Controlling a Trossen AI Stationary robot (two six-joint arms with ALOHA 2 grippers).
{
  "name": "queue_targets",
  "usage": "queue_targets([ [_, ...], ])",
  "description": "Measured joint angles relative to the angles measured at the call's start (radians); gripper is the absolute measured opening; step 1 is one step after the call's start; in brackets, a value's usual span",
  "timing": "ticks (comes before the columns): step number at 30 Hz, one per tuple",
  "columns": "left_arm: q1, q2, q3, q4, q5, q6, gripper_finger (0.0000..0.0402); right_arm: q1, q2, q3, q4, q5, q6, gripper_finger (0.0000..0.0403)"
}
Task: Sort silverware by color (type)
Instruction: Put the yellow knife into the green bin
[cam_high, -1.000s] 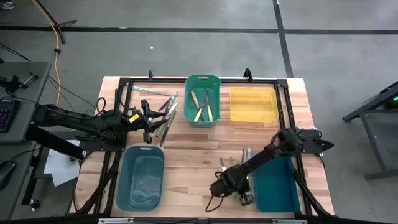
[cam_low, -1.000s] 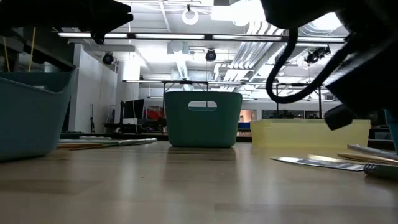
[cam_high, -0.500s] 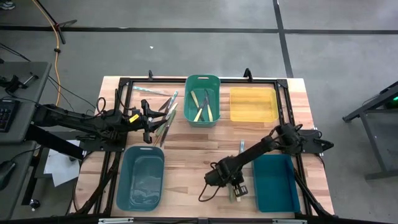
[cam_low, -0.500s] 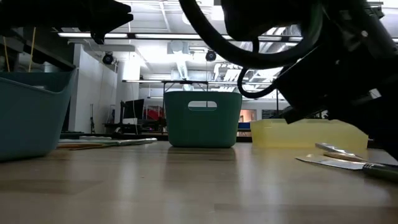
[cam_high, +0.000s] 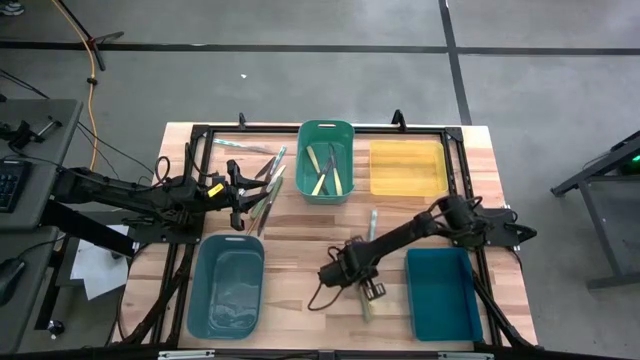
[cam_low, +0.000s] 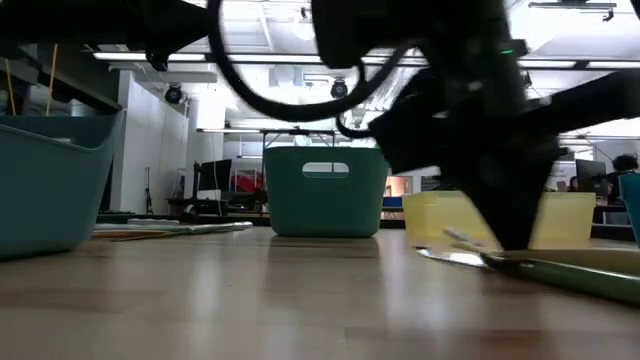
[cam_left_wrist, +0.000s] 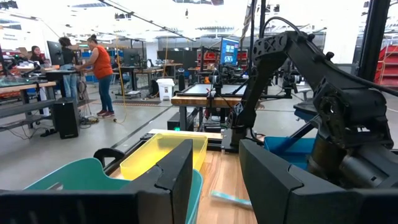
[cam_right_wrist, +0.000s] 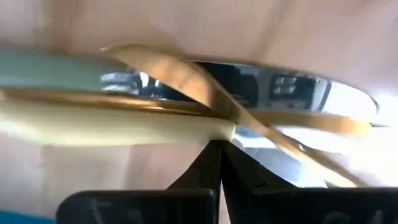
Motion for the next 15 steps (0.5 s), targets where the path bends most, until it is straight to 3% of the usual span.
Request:
queue_targets([
  [5, 0.000, 0.000, 0.000, -0.001, 0.000, 0.000, 0.0126, -0.014, 0.002, 0.074, -0.130, 0.043, 0.019, 0.0000],
  [9, 0.000, 0.000, 0.000, -0.003, 0.000, 0.000, 0.0126, -0.006, 0.000, 0.119, -0.246, 0.065, 0.129, 0.0000],
  [15, 0.000, 0.000, 0.000, -0.009, 0.001, -0.028, 0.0126, 0.053, -0.001, 0.113, -0.269, 0.004, 0.275, 0.0000],
])
